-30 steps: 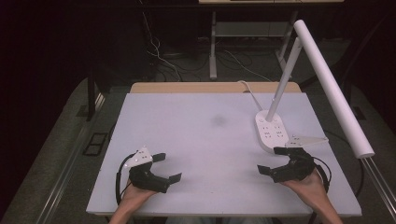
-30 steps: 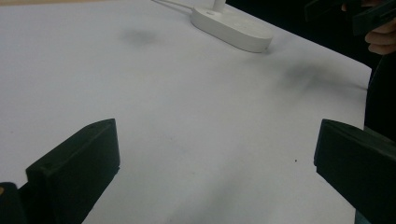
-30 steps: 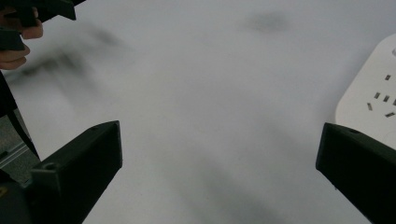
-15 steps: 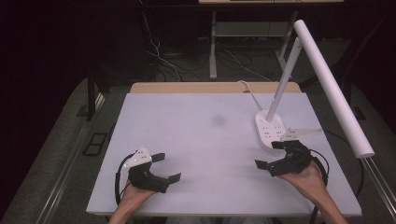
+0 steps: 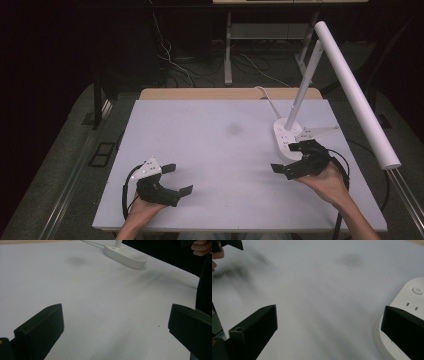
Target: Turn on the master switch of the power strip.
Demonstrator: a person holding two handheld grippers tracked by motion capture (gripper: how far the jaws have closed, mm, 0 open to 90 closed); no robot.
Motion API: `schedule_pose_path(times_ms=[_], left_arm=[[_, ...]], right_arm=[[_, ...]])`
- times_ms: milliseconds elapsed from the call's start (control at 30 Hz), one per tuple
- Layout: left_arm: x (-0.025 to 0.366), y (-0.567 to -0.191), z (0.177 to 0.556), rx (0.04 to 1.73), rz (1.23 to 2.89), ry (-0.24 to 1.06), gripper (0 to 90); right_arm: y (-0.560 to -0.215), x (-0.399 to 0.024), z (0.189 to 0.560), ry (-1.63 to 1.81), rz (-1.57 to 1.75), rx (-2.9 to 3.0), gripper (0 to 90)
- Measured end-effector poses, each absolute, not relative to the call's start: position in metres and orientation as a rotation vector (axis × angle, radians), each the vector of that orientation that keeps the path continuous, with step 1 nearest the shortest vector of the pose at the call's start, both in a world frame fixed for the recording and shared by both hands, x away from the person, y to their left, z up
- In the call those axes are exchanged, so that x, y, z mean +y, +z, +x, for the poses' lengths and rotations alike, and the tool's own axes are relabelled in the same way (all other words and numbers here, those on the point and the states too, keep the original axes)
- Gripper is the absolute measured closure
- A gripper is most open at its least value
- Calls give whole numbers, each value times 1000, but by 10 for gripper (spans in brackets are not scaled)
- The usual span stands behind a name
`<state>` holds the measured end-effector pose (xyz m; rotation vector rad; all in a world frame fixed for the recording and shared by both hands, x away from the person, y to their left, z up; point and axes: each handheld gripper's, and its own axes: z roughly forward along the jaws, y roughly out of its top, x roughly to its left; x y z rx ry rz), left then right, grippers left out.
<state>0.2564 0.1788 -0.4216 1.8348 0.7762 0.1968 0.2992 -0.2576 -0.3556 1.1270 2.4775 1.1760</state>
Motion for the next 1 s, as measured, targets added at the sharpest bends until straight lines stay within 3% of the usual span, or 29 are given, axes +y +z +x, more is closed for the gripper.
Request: schedule_pose_path(times_ms=[1000], left_arm=[[180, -422, 257, 780, 1832, 200, 0]], right_arm=[[-343, -250, 338, 1001, 1083, 2505, 1]])
